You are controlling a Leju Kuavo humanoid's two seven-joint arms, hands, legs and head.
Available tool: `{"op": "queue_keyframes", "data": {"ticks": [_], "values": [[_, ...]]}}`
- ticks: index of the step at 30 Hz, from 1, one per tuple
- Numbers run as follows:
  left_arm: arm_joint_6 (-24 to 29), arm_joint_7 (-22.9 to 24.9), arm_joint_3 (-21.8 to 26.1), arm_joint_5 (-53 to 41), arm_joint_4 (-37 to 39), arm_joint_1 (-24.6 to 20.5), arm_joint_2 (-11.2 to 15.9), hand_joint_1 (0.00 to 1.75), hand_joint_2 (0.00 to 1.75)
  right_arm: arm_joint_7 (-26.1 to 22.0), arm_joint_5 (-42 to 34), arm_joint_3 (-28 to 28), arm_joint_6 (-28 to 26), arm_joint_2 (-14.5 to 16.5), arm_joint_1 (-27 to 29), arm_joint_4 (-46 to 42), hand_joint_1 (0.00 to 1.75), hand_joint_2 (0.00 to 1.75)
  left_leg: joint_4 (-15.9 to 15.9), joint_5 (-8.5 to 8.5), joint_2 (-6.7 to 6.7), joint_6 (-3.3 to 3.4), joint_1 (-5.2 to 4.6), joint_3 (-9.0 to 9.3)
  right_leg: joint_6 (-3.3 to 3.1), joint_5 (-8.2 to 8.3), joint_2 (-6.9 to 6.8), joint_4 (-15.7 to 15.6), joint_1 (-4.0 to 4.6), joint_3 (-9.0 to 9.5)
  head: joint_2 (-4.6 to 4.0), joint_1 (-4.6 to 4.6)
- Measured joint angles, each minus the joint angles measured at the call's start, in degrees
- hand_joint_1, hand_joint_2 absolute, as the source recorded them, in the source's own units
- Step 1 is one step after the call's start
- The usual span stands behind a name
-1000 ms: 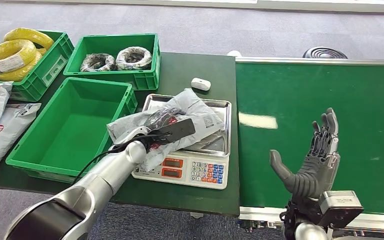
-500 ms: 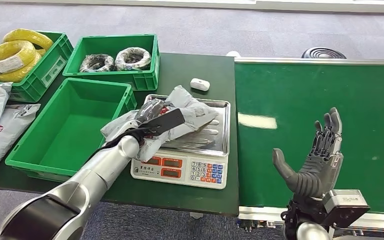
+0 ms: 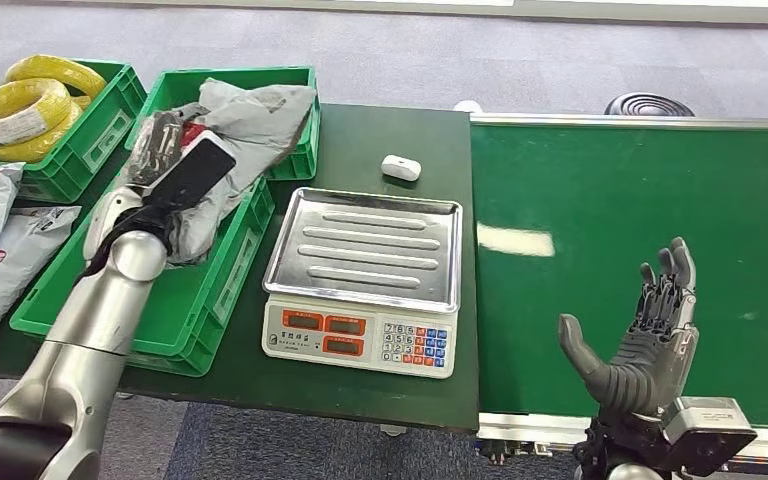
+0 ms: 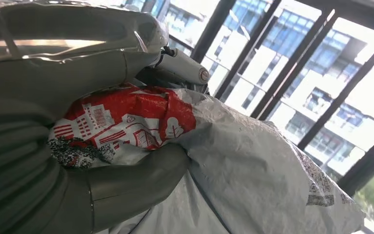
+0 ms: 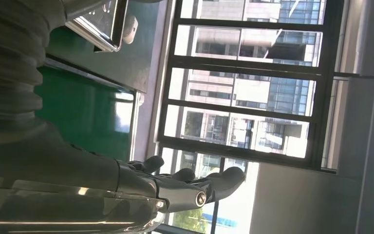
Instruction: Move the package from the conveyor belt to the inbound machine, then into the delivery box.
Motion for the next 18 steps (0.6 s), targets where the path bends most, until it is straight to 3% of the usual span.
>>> {"op": "queue_keyframes", "data": {"ticks": [7,13,14,17,18], "values": [[-0.1,0.6,8.0,2.1,-6.0,3.5,6.7,1.75,1.75,0.6,0.1,-2.4,1.2,0.9,1.9,-1.7,0.00,1.75,0.0,0.00,0.25,-0.01,0.02,0.00,-0.02,-0.01,0.15,0.0,0.02,-0.09,0.01,-0.01],[-0.7,0.1,13.7,2.5,-5.7,5.5,9.5,1.71,1.75,1.1,0.5,-3.0,2.0,1.7,2.3,-2.2,0.00,1.75,0.0,0.00,0.26,-0.01,0.03,-0.02,-0.03,-0.01,0.15,0.0,0.02,-0.10,0.01,0.01],[-0.8,-0.1,14.4,2.4,-5.3,5.6,9.7,1.54,1.75,1.1,0.6,-3.0,2.0,1.9,2.3,-2.2,0.00,1.75,0.0,0.00,0.26,-0.01,0.03,-0.02,-0.03,-0.01,0.15,0.0,0.01,-0.10,0.01,0.01],[-1.0,-0.3,16.2,1.9,-3.5,5.8,10.2,0.27,1.75,1.3,0.9,-3.1,2.0,2.3,2.2,-2.2,0.00,1.75,0.0,0.00,0.24,0.00,0.02,-0.02,-0.02,-0.01,0.14,0.0,0.00,-0.09,0.01,0.01],[-1.1,-0.3,16.5,1.6,-2.8,5.8,10.3,0.00,1.75,1.3,1.0,-3.1,2.0,2.4,2.2,-2.2,0.00,1.75,0.0,0.00,0.24,0.00,0.01,-0.02,-0.02,-0.01,0.14,0.0,0.00,-0.08,0.01,0.01]]}}
